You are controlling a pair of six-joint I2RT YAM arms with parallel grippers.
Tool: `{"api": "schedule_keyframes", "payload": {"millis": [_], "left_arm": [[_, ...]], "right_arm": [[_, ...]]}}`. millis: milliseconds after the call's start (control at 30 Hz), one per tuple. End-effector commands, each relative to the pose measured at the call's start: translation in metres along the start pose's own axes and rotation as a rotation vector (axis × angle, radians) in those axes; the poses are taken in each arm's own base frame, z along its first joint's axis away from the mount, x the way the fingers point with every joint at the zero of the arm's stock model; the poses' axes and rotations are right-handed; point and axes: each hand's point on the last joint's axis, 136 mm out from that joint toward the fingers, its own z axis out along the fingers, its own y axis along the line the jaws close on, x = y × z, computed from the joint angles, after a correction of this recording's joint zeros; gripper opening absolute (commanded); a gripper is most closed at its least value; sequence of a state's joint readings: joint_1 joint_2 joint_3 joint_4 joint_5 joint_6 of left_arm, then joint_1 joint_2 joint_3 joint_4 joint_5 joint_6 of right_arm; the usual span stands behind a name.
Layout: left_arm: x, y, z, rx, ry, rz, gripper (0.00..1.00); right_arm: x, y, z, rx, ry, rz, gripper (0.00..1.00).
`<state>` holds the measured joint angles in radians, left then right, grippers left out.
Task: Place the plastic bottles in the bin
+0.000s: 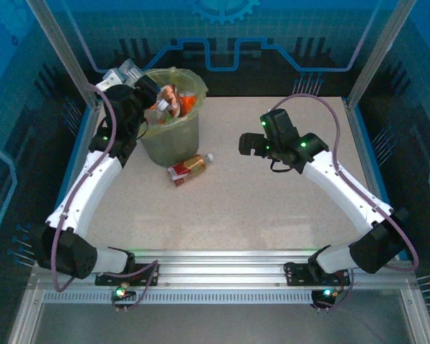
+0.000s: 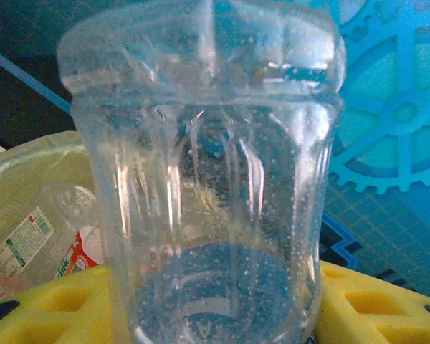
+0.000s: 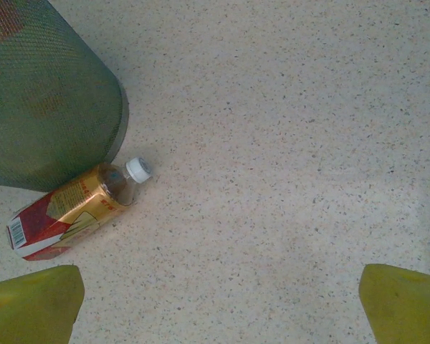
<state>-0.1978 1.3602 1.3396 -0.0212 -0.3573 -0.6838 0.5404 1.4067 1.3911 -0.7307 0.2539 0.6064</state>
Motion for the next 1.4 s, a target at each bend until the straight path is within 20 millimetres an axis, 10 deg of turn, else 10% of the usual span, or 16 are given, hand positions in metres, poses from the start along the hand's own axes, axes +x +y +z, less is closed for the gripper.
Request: {"api": "schedule_keyframes", "payload": {"millis": [0,433,633,800,1367], "left_arm": [[-0.022,-0.002,0.001,-0.046,-0.147,-0.053,0.38],[0.031,0.029,0.017,-0.164,-0.118,-0.112,0.42],[0.043,0.04,0.017,-0.205,-0.099,-0.102,0.62],[0.04,0.045,0.011,-0.248,-0.098,-0.056,0.97],[-0.011,-0.014,0.001,-0.193,-0.135,0.245,0.99]], "right_arm": [[-0.004,0.002,-0.006,-0.025,-0.026,0.021,1.0],[-0.002,0.005,-0.001,-0.035,-0.013,0.016,1.0],[-0.001,0.006,0.0,-0.037,-0.007,0.013,1.0],[-0.001,0.006,0.001,-0.039,-0.006,0.015,1.0],[-0.003,0.013,0.001,-0.054,-0.004,0.01,1.0]]}}
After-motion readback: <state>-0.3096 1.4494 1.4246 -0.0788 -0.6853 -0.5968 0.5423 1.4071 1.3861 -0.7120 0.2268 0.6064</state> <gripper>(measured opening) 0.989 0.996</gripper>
